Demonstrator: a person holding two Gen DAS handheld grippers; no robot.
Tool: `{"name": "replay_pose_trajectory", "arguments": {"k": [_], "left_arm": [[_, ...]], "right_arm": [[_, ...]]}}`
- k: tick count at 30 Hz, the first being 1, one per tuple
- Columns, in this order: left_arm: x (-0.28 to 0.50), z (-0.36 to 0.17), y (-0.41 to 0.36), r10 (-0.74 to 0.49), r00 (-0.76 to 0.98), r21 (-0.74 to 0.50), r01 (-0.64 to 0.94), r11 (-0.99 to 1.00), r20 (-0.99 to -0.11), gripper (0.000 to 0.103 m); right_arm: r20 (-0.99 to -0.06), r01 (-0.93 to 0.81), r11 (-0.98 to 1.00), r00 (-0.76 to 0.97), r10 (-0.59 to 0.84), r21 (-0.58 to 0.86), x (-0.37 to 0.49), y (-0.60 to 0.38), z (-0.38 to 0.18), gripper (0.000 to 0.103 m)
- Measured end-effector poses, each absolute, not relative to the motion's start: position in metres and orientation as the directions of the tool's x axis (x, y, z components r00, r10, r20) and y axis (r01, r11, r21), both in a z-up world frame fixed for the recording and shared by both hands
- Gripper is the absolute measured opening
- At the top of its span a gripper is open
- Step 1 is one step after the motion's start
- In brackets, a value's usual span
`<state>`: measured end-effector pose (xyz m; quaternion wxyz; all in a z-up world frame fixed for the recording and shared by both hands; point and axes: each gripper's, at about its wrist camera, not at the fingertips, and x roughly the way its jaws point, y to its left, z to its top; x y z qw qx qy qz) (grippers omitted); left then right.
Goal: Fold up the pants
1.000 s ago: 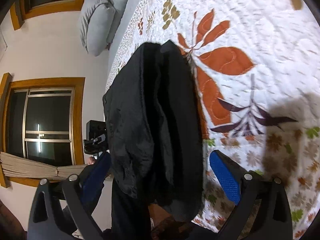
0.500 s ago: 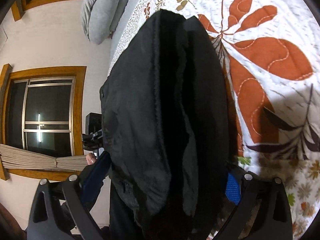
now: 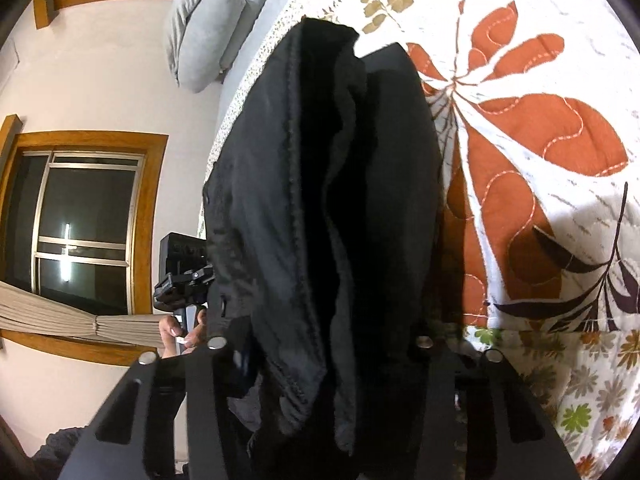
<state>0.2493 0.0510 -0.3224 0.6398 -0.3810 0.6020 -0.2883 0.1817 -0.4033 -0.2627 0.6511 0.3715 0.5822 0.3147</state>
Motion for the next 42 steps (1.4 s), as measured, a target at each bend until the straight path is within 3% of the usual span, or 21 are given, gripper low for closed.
{"name": "replay_pose_trajectory", "arguments": {"k": [7, 19, 28, 42], "left_arm": [[0.252, -0.313, 0.054, -0.823, 0.123, -0.832, -0.071, 0.55, -0.555, 0.049], [0.277, -0.272, 0.075, -0.799, 0.179, -0.815, -0.032, 0.578, -0.574, 0.046], [0.356, -0.249, 0.115, -0.76, 0.243, -0.788, -0.033, 0.615, -0.603, 0.047], [0.484, -0.276, 0.173, -0.7, 0.239, -0.735, -0.108, 0.67, -0.673, 0.047]], "right_arm": [[-0.523, 0.009, 0.527, 0.15, 0.839, 0.85, 0.173, -0.392, -0.243, 0.04], [-0.516, -0.074, 0.53, 0.151, 0.843, 0.845, 0.208, -0.359, -0.203, 0.037], [-0.522, -0.131, 0.54, 0.15, 0.84, 0.832, 0.305, -0.303, -0.181, 0.037], [-0.575, -0.13, 0.584, 0.103, 0.812, 0.801, 0.454, -0.221, -0.203, 0.037]]}}
